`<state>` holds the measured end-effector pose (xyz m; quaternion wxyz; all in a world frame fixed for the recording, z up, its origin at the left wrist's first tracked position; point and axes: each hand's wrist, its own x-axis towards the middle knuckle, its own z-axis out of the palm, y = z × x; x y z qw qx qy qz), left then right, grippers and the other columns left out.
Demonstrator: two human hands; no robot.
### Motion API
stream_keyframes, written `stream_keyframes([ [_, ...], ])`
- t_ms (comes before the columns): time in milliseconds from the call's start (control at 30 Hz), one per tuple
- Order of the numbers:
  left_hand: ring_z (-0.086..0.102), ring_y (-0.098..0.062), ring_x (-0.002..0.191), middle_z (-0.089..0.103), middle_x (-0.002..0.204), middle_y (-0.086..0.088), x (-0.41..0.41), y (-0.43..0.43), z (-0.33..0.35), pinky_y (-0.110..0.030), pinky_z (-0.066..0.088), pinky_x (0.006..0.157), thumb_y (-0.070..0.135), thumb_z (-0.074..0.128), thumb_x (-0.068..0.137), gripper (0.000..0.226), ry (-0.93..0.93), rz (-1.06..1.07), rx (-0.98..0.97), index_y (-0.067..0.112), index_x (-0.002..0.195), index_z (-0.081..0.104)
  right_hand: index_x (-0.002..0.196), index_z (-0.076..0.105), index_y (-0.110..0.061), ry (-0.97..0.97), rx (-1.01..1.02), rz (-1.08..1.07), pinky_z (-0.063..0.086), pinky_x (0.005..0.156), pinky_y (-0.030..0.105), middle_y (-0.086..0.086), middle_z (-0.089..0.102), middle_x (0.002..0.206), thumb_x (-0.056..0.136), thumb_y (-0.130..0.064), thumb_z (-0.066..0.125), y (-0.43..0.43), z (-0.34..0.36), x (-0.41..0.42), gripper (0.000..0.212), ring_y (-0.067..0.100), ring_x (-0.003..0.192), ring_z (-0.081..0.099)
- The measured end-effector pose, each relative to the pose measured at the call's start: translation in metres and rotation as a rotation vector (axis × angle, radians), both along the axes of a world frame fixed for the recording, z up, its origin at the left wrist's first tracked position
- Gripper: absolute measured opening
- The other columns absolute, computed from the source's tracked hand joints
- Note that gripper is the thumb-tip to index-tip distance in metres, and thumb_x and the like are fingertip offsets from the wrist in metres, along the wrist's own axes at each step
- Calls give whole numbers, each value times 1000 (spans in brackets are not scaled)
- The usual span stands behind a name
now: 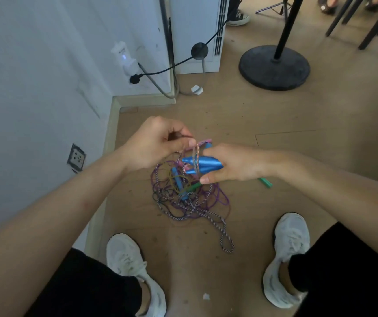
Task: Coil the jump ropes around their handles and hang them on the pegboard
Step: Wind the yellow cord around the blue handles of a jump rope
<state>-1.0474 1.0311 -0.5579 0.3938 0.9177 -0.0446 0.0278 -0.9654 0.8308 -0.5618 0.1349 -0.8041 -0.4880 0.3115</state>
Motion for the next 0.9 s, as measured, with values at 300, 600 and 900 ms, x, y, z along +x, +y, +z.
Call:
stream_keyframes([
  [300, 57, -4, 58, 68, 63, 5, 1, -10, -2, -18, 46, 58, 22, 72, 89, 10, -1, 36, -263, 14, 87, 75, 62, 50, -14, -104, 260, -126, 33, 49, 34, -4, 41, 48, 81, -54, 68, -7, 4, -5, 48, 12, 44, 38],
  [600, 42, -9, 55, 59, 67, 13, 1, 7, -9, -17, 34, 50, 20, 64, 95, 12, 67, 178, -462, 9, 98, 68, 69, 62, -15, 194, 426, -280, 36, 53, 25, -1, 58, 56, 93, -26, 65, -19, 21, 11, 26, 8, 51, 46],
  [900, 52, -16, 71, 57, 83, -2, -12, 33, -30, -26, 49, 60, 14, 64, 95, 4, 49, 280, -371, 17, 98, 64, 92, 63, -11, 570, 578, -649, 20, 39, 20, 5, 54, 65, 99, -18, 53, -19, 29, 27, 14, 12, 47, 31],
])
